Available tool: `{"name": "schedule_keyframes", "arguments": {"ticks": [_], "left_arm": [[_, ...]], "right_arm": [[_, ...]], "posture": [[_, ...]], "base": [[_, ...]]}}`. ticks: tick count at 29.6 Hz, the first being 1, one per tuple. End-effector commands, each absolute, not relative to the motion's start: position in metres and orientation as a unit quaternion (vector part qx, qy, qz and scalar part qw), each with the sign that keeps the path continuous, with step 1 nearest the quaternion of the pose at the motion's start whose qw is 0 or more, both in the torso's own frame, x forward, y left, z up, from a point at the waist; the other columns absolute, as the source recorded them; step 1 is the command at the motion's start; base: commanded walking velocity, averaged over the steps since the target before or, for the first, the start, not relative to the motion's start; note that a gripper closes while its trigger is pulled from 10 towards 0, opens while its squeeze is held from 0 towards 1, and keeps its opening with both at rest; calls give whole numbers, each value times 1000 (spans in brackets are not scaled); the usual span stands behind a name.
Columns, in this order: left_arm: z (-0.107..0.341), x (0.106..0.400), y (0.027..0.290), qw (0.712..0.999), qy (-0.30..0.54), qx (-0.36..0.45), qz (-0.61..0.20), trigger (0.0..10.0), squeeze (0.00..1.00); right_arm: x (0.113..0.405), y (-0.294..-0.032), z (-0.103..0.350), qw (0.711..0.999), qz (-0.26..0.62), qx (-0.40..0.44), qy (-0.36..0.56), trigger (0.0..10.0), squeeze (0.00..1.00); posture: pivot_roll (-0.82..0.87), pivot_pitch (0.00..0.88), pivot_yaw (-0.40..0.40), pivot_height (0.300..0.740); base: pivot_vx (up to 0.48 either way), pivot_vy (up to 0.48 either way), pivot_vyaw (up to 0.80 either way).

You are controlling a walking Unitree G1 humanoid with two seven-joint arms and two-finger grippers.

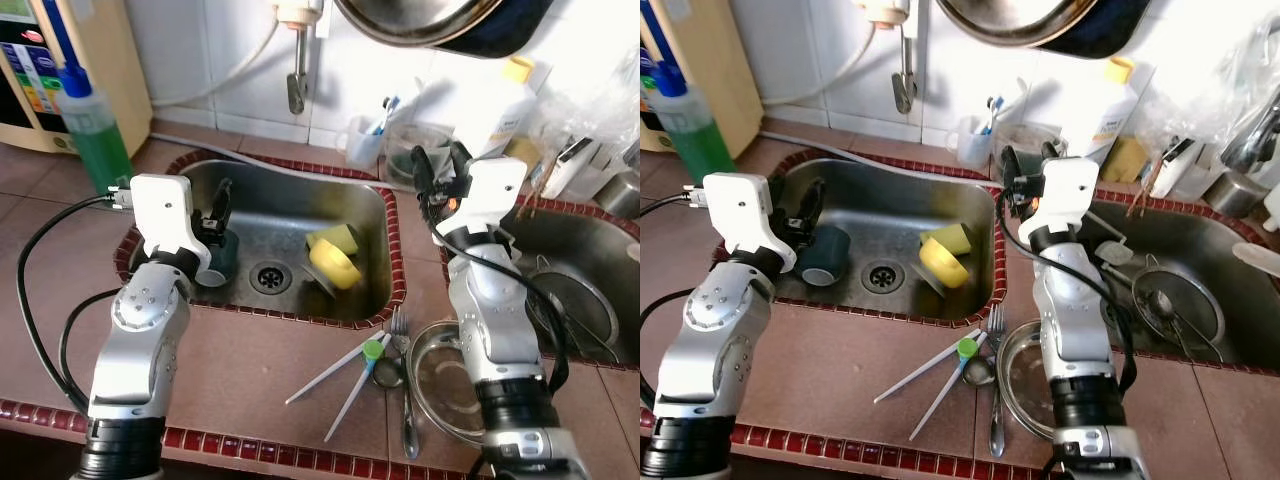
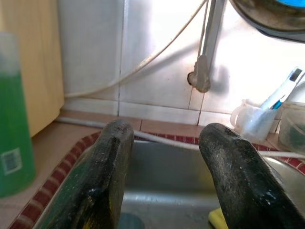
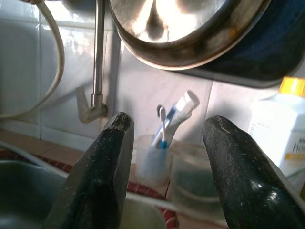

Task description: Kitchen organization

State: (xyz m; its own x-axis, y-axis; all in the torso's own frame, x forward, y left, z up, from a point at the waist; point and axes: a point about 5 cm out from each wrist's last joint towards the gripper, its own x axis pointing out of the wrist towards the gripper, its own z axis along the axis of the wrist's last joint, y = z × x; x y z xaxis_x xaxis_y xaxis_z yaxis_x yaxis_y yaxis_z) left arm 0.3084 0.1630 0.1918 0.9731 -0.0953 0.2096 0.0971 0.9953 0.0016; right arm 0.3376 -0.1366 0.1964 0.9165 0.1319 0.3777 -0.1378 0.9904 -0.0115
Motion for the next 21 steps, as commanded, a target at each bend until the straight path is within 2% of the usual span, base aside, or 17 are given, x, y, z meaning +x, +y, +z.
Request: {"name": "schedule_keyframes", "arguments": {"ticks": [1,10,15,21], "left_arm": [[187,308,160,994,-101,-3,-52,10000,0],[172,302,163,993,-108,-13,-54,10000,0],[161,300,159,990,-110,25,-79,10000,0],[154,301,160,991,-108,30,-73,10000,0]], "right_arm": [[334,-137,198,979,62,5,-196,10000,0],[323,-116,171,983,72,-9,-167,10000,0],[325,-116,168,983,77,-22,-165,10000,0],[325,-121,166,983,67,-27,-167,10000,0]], "posture": [[-44,0,-67,740],[-36,0,-66,740],[-29,0,-70,740],[-35,0,-64,740]], "base": [[0,0,0],[0,0,0],[0,0,0],[0,0,0]]}}
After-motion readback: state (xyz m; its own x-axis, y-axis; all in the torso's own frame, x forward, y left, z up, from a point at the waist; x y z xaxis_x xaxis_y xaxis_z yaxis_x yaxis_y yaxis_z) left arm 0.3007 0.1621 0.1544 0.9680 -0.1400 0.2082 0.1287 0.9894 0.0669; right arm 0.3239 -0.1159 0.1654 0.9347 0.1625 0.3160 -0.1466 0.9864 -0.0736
